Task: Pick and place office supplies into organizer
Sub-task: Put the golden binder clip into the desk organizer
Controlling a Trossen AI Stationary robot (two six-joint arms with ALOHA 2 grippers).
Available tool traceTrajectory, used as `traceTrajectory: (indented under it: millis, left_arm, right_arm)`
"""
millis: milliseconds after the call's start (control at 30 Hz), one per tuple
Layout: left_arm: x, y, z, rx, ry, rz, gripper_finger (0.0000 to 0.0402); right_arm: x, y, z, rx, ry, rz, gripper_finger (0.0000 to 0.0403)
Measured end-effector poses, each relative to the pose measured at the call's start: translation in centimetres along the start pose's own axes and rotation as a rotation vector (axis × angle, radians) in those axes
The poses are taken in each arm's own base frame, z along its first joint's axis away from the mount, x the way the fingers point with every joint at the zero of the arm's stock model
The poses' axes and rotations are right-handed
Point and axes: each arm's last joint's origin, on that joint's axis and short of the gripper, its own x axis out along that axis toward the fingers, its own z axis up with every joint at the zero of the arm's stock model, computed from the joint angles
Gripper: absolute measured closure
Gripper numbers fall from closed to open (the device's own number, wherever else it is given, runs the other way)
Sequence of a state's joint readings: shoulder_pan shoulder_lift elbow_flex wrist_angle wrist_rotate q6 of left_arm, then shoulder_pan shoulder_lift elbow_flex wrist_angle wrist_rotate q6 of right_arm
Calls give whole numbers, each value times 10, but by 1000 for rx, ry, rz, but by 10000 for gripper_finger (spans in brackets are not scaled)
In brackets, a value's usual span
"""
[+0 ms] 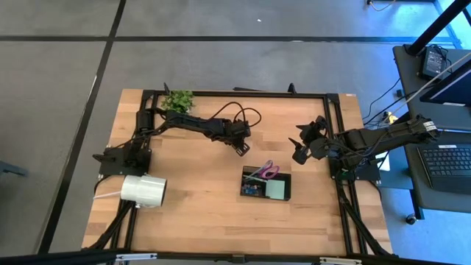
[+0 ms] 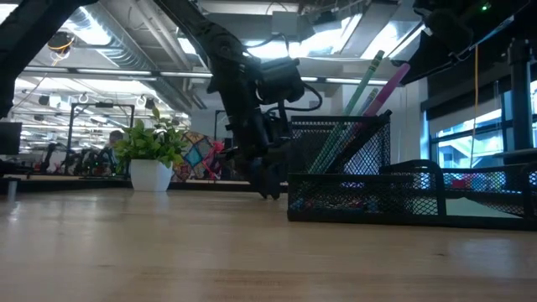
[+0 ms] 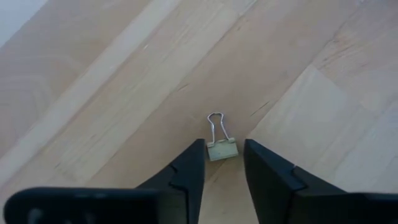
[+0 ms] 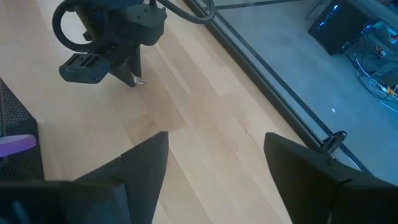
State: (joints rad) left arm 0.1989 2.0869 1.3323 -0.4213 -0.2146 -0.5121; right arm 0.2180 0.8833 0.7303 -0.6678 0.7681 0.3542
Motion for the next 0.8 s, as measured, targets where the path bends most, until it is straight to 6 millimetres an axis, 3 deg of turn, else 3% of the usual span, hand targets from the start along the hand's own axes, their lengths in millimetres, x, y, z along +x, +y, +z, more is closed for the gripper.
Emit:
traceTrajectory:
  millis: [467,800]
  left_arm:
    - [0,0,-1,2,6,1,338]
    - [-3,0,1,39,1,9,342]
  right_arm:
    - [0,0,0,0,0,0,134]
    - [0,0,0,1,0,0,134]
